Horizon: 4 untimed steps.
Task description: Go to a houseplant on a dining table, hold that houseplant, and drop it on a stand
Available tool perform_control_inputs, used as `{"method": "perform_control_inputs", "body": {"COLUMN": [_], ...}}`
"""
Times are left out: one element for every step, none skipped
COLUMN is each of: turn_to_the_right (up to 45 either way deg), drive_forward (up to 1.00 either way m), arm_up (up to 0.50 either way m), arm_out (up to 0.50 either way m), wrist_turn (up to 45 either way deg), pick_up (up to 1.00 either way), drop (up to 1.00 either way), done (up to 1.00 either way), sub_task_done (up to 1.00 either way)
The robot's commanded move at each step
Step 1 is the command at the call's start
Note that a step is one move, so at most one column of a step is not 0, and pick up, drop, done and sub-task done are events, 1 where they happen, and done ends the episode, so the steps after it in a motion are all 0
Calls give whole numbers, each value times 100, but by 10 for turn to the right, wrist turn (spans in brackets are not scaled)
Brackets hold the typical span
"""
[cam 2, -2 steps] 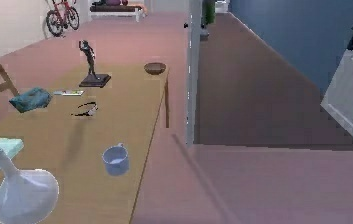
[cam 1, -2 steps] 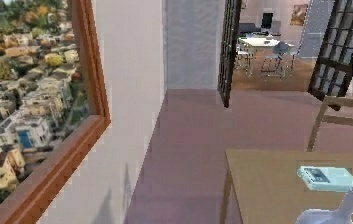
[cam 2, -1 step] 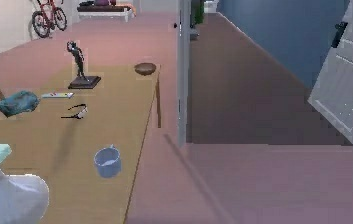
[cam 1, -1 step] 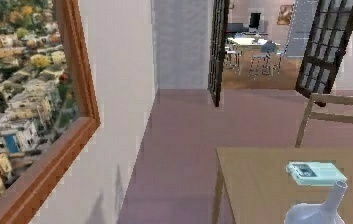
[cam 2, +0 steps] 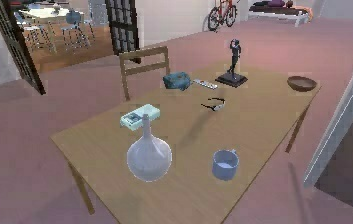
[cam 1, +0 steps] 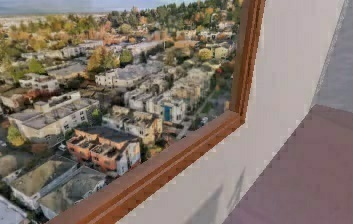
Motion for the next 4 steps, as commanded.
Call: {"method": "perform_control_inputs", "body": {"turn_to_the_right": [0, 450, 30, 0], "drive_forward": [20, 0, 0, 100], "arm_up": [0, 0, 0, 0], "arm_out": [0, 0, 0, 0], "wrist_turn": [0, 0, 0, 0], "pick_up": [0, 0, 0, 0], "drop": [0, 0, 0, 0], "done": [0, 0, 0, 0], "sub_task_done": [0, 0, 0, 0]}}
